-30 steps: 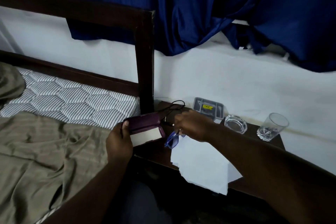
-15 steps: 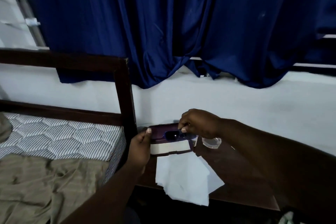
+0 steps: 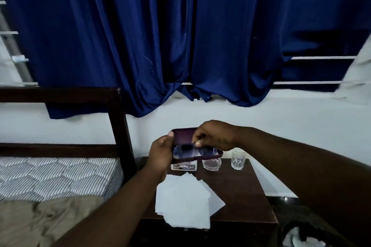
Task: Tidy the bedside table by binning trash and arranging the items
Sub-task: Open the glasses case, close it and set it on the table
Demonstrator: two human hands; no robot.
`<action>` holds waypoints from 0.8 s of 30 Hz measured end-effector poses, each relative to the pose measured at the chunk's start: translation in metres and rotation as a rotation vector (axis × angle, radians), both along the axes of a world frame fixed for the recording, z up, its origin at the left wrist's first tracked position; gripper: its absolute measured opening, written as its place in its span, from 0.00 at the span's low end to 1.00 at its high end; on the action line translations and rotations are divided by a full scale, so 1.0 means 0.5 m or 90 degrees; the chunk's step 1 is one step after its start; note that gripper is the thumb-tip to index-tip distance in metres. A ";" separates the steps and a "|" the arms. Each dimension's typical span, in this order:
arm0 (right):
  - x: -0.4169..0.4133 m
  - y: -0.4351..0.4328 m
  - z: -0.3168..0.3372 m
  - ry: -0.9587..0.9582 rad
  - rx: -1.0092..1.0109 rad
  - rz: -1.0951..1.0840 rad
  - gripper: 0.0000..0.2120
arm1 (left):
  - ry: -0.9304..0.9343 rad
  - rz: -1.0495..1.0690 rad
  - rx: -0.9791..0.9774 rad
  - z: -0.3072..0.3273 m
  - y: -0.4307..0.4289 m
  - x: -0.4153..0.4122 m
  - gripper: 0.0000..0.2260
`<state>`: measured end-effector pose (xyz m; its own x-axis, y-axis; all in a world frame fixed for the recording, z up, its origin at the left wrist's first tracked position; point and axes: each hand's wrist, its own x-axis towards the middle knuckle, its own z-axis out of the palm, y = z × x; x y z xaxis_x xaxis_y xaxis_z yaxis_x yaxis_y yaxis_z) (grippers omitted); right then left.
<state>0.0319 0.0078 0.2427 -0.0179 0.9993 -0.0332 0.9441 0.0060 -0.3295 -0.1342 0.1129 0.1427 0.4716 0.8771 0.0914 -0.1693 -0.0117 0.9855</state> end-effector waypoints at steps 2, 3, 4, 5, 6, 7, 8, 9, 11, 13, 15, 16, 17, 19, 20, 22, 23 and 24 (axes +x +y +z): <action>0.000 -0.012 0.004 0.002 0.002 0.001 0.07 | -0.014 -0.001 0.012 0.010 -0.010 0.002 0.20; 0.000 -0.018 0.007 0.003 0.001 0.003 0.07 | -0.022 -0.006 0.010 0.013 -0.015 0.002 0.20; 0.000 -0.023 0.010 0.006 -0.001 0.004 0.07 | -0.028 -0.013 0.003 0.016 -0.020 0.003 0.20; 0.000 -0.027 0.013 0.009 -0.005 0.006 0.07 | -0.032 -0.019 -0.004 0.019 -0.025 0.002 0.19; -0.001 -0.032 0.016 0.011 -0.009 0.007 0.07 | -0.031 -0.026 -0.007 0.023 -0.029 0.002 0.19; -0.002 -0.036 0.019 0.013 -0.010 0.008 0.06 | -0.031 -0.034 -0.005 0.025 -0.033 0.000 0.19; -0.004 -0.040 0.022 0.013 -0.008 0.008 0.06 | -0.035 -0.042 -0.004 0.027 -0.036 -0.001 0.19; -0.005 -0.044 0.025 0.014 -0.004 0.008 0.07 | -0.037 -0.047 -0.003 0.029 -0.039 -0.003 0.19; -0.009 -0.050 0.029 0.024 0.000 0.004 0.06 | -0.036 -0.050 0.010 0.032 -0.042 -0.005 0.19; -0.010 -0.057 0.032 0.053 0.005 -0.007 0.06 | -0.029 -0.053 0.030 0.031 -0.045 -0.006 0.19; -0.014 -0.064 0.032 0.081 0.024 -0.016 0.06 | -0.028 -0.054 0.034 0.032 -0.046 -0.007 0.19; -0.015 -0.067 0.031 0.082 0.040 -0.015 0.06 | -0.027 -0.052 0.033 0.033 -0.046 -0.007 0.19; -0.016 -0.070 0.030 0.071 0.056 -0.014 0.06 | -0.027 -0.048 0.033 0.033 -0.046 -0.008 0.19; -0.015 -0.076 0.029 0.030 0.102 -0.012 0.06 | -0.027 -0.039 0.034 0.034 -0.045 -0.009 0.18; -0.011 -0.078 0.028 0.013 0.143 -0.010 0.05 | -0.029 -0.038 0.031 0.034 -0.045 -0.010 0.18; -0.002 -0.086 0.022 0.041 0.258 -0.032 0.03 | -0.037 -0.042 0.019 0.036 -0.047 -0.014 0.18; 0.003 -0.090 0.015 0.087 0.326 -0.065 0.02 | -0.041 -0.045 0.013 0.035 -0.047 -0.016 0.18; 0.008 -0.096 0.005 0.137 0.392 -0.115 0.03 | -0.045 -0.047 0.009 0.035 -0.046 -0.018 0.18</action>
